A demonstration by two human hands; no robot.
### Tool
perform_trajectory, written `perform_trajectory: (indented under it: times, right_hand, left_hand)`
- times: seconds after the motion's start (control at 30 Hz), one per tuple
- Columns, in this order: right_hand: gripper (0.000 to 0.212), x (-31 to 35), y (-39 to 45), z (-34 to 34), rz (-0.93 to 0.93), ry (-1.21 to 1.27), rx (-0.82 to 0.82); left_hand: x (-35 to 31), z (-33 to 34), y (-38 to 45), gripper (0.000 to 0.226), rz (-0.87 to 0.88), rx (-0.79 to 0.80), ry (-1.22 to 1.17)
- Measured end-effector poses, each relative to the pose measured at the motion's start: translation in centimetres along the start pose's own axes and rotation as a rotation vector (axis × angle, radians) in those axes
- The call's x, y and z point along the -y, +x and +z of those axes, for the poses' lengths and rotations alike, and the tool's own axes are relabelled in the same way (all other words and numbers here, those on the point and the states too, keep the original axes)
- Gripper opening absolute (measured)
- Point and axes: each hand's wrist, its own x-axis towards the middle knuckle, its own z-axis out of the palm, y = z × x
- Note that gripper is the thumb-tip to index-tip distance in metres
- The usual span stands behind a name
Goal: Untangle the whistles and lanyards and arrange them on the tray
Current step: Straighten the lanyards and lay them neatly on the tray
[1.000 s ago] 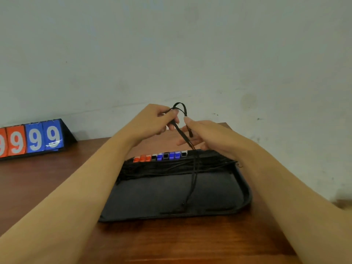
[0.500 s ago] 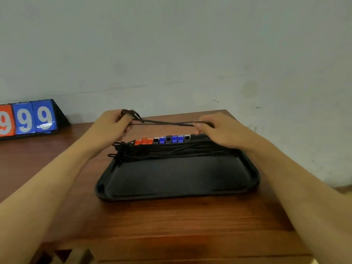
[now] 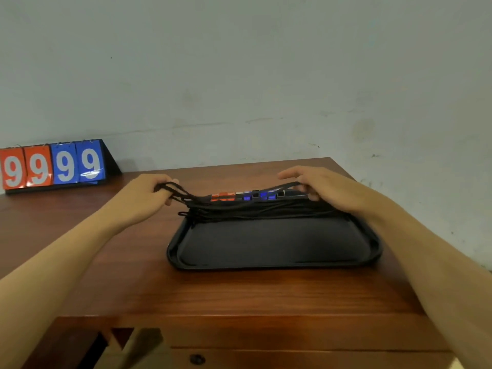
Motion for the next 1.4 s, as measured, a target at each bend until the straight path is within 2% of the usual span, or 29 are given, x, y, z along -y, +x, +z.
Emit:
perform_trajectory:
  times: [0.13,0.23,0.3,0.43,0.53,0.63,0.7,0.77,0.87,1.03,1.17,1.4]
  right_hand:
    - [0.042,-0.7,0.1,0.1,-0.040,-0.144,-0.040]
    - [0.041,-0.3,0.0,0.4,-0.124,-0.153,-0.085]
    - [0.039,-0.2,0.0,0.6,-0.169,-0.147,-0.107]
    - [0.037,-0.2,0.0,1.0,-0.210,-0.147,-0.121]
    - [0.036,0.0,-0.1,1.2,-0.228,-0.090,-0.099]
    - [0.035,0.0,-0.1,1.2,-0.256,-0.086,-0.091]
    - [0.035,-0.1,0.0,1.2,-0.276,-0.081,-0.081]
    - [0.034,-0.1,0.0,1.3,-0.288,-0.071,-0.068]
    - [0.031,-0.1,0.0,1.4,-0.286,-0.081,-0.063]
    - [0.013,-0.3,0.1,1.1,-0.229,-0.165,-0.132]
    - [0.012,-0.5,0.3,0.6,-0.183,-0.168,-0.191]
    - [0.017,-1.6,0.5,0.0,-0.117,-0.323,-0.241]
  left_hand:
    - [0.4,-2.2,-0.1,0.020,-0.029,0.194,0.228]
    - [-0.1,-3.8,0.1,0.015,-0.009,0.164,0.267]
    - [-1.6,-3.8,0.2,0.016,0.038,0.198,0.276]
    - [-5.6,-1.4,0.8,0.032,0.153,0.230,0.329]
    - [-8.5,2.0,0.9,0.039,0.234,0.237,0.242]
    - [-10.6,5.5,0.8,0.042,0.332,0.246,0.204]
    - [-11.2,7.2,0.7,0.036,0.383,0.248,0.238]
    - [-11.4,8.3,0.7,0.026,0.399,0.232,0.286]
    - [-11.6,8.8,0.8,0.035,0.403,0.190,0.328]
    - [-10.7,7.9,0.8,0.039,0.389,0.192,0.344]
    - [-8.7,6.8,1.0,0.043,0.395,0.162,0.325]
    - [-3.5,4.6,1.0,0.049,0.442,-0.008,0.412]
